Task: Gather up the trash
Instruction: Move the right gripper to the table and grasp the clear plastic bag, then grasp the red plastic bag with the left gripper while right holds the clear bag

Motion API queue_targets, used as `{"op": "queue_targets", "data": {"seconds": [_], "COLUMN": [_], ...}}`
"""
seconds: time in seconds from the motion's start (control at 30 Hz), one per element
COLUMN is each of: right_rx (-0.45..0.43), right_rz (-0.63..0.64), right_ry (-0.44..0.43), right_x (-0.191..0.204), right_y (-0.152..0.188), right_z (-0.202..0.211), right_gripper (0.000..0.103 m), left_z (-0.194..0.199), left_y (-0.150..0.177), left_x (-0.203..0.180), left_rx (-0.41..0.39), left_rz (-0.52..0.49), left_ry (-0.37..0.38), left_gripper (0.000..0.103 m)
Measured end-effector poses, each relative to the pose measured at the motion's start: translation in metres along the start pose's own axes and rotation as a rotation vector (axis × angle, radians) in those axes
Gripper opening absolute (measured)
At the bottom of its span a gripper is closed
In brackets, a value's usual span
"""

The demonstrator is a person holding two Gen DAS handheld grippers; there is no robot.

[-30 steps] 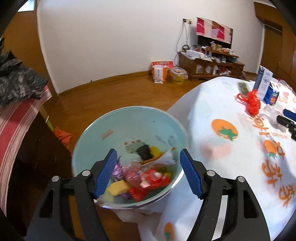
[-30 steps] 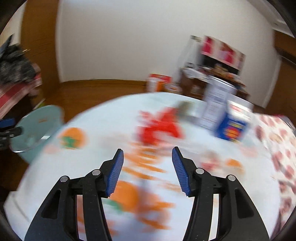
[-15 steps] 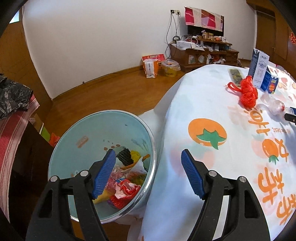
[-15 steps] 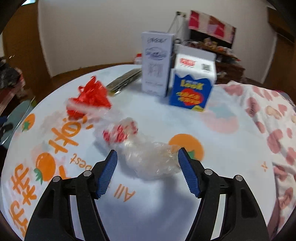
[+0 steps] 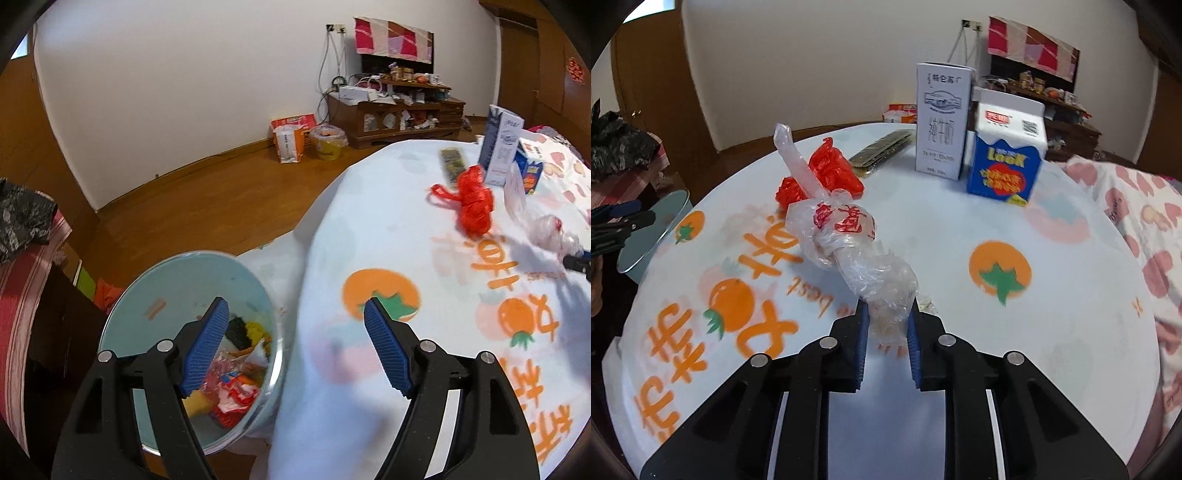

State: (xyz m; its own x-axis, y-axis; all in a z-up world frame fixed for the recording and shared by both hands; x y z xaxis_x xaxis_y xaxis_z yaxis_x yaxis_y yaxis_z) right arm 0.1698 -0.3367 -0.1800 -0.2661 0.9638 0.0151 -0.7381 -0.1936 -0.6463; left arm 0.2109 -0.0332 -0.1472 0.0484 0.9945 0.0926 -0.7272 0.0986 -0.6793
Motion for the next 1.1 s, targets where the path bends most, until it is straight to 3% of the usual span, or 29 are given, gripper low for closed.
{"op": "queue_targets", "data": {"seconds": [0.17, 0.27, 0.4, 0.63, 0.73, 0.8, 0.87, 0.97, 1.1], "right_rx": [-0.024, -0.045, -0.063, -0.089, -0.094, -0.097, -0.098, -0.104, -0.115], "right_rz": [-0.184, -0.246, -0.337, -0.396, -0.409, -0.417, -0.417, -0.415, -0.409], "right_ry": [0.058, 0.169, 0.250, 0.263, 0.248, 0.238, 0.227, 0.217, 0.204], "right_x": [-0.031, -0.058, -0.083, -0.093, -0.093, -0.092, -0.089, -0.084, -0.074], "right_y": [0.018, 0.024, 0.031, 0.029, 0.027, 0.026, 0.023, 0.019, 0.014], "right_z": [0.028, 0.038, 0.043, 0.042, 0.037, 0.035, 0.033, 0.031, 0.029], "right_gripper": [0.018, 0.018, 0.018, 0.018, 0.018, 0.018, 0.019, 0.019, 0.019], "left_z": [0.004, 0.005, -0.001, -0.034, -0.053, -0.066, -0.076, -0.088, -0.087], "left_y": [-0.009, -0.020, -0.035, -0.055, -0.059, -0.059, -0.059, -0.058, -0.057], "left_x": [-0.029, -0.061, -0.104, -0.167, -0.182, -0.188, -0.194, -0.200, -0.193], "left_rx": [-0.008, -0.031, -0.046, -0.017, 0.015, 0.041, 0.060, 0.086, 0.076], "left_rz": [-0.031, -0.076, -0.110, -0.146, -0.140, -0.139, -0.143, -0.155, -0.156], "left_ry": [0.035, 0.052, 0.089, 0.140, 0.160, 0.170, 0.180, 0.198, 0.211], "left_gripper": [0.075, 0.075, 0.075, 0.074, 0.062, 0.048, 0.043, 0.017, 0.011]}}
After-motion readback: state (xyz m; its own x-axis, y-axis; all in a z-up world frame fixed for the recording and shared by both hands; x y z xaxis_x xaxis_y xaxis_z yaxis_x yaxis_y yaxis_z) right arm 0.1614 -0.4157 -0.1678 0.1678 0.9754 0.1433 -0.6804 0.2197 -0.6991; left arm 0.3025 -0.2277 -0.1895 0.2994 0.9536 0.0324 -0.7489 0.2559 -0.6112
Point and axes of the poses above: each gripper's, at about its wrist camera, not at the fingertips, and z roughly against the way its jaws point, x to its left, y to its underside, the point moved 7 cm from there along -z, roughly the way its jaws point, and after that the axes turned 3 degrees about z, right-handed, at the moved point
